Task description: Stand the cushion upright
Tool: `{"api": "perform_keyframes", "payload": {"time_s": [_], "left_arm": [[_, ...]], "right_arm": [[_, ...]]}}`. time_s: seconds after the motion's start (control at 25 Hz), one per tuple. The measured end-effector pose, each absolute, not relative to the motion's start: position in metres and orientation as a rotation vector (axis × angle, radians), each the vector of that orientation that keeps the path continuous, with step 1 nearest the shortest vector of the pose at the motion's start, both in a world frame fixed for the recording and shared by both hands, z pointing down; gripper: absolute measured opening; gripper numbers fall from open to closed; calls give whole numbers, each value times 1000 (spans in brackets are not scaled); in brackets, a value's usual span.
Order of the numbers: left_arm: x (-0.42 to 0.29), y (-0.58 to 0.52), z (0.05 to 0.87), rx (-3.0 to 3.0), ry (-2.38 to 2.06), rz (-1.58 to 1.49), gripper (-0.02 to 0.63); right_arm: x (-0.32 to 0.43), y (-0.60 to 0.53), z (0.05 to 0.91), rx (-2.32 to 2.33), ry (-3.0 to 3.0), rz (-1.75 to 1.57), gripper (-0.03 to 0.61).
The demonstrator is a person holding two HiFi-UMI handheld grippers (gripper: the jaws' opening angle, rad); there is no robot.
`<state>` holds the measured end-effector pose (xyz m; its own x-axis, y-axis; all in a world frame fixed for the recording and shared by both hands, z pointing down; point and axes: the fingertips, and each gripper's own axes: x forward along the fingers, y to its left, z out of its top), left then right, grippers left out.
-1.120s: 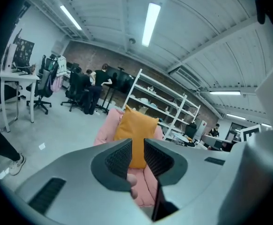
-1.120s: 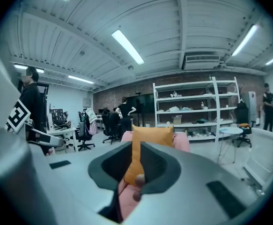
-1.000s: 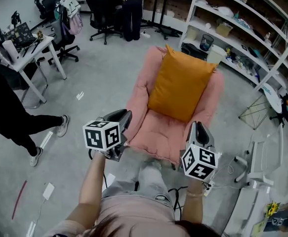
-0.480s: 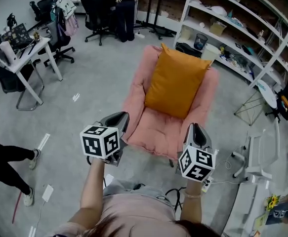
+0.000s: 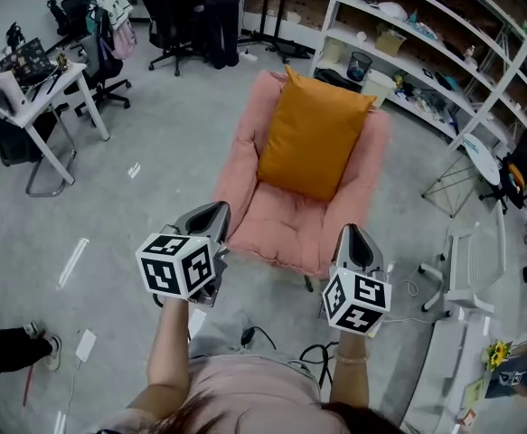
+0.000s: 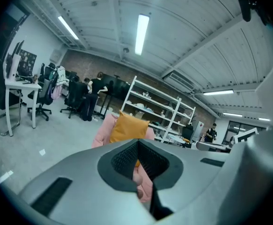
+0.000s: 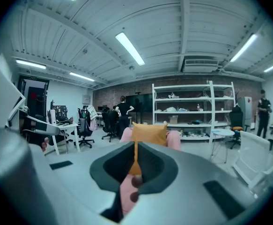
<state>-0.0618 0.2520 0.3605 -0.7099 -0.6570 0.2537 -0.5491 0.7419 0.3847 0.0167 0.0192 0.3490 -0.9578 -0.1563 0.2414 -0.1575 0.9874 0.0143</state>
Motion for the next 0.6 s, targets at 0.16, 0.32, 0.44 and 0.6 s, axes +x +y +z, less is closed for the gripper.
{"api": "perform_keyframes", "payload": {"time_s": [0.16,0.32,0.44,0.6], "left_arm": [[-34,253,356,915,-2584,-410,0],[-3,251,355,909,-2585,-408,0],[19,251,357,897,-2576,-395,-2],[47,249,361,886,-2557,-341,-2]], "right_arm": [[45,20,347,215,-2894,16,29],[74,21,348,194,-2896,25,26],[95,25,350,180,-2893,4,20],[121,29,350,165,-2889,-11,17]]}}
